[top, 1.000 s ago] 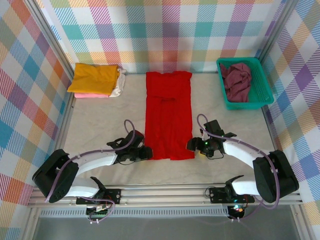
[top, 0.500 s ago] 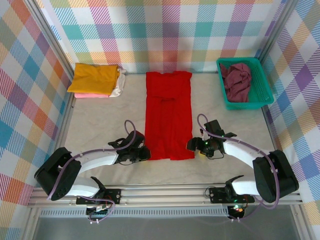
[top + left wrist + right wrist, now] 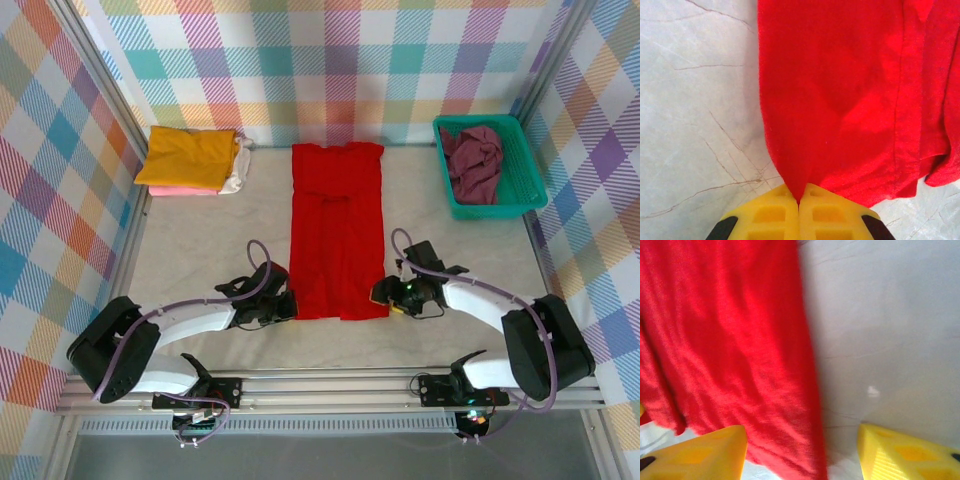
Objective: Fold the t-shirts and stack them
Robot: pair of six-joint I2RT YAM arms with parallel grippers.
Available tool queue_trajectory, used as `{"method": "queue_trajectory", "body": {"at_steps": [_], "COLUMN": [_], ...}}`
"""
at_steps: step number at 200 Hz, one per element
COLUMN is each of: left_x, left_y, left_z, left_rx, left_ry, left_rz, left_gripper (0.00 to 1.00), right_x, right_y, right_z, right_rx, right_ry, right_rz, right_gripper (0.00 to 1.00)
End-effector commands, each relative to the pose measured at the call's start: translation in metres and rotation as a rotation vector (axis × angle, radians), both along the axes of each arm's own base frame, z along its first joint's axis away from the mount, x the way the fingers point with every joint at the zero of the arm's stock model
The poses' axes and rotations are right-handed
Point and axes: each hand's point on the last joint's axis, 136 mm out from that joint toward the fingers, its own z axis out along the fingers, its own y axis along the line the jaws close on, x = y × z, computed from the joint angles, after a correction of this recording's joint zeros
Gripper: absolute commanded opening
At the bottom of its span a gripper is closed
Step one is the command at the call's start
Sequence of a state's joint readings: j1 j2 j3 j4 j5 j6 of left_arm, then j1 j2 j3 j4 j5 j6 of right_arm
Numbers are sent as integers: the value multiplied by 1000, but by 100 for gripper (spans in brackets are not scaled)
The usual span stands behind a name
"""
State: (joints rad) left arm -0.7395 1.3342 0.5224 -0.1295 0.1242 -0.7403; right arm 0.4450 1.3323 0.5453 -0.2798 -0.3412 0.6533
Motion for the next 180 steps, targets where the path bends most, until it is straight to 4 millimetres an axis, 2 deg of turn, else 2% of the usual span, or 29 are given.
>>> {"method": "queue_trajectory", "body": {"at_steps": [1, 20, 73, 91, 113, 157, 180], "left_x": [-7, -6, -6, -6, -7, -6, -6], "left_y": [8, 9, 10, 12, 14, 12, 15], "left_z": [-3, -1, -1, 0, -1, 2, 6], "left_rx": [31, 31, 37, 41, 42, 23, 30], "left_ry": [-2, -10, -12, -16, -20, -35, -47], "left_rz": [5, 7, 7, 9, 15, 7, 16], "left_gripper": [0, 0, 0, 0, 0, 0, 0], "right_x": [-19, -19, -14, -11, -10, -9, -9], "right_y": [16, 16, 2, 4, 8, 13, 15], "right_z": [3, 6, -6, -5, -4, -5, 2], "right_rx": [84, 82, -13, -10, 10, 25, 32], "right_ry": [63, 54, 60, 54, 59, 65, 51], "right_rz": [45, 44, -8, -9, 2, 19, 25], "right_gripper": [57, 57, 58, 57, 49, 16, 6]}}
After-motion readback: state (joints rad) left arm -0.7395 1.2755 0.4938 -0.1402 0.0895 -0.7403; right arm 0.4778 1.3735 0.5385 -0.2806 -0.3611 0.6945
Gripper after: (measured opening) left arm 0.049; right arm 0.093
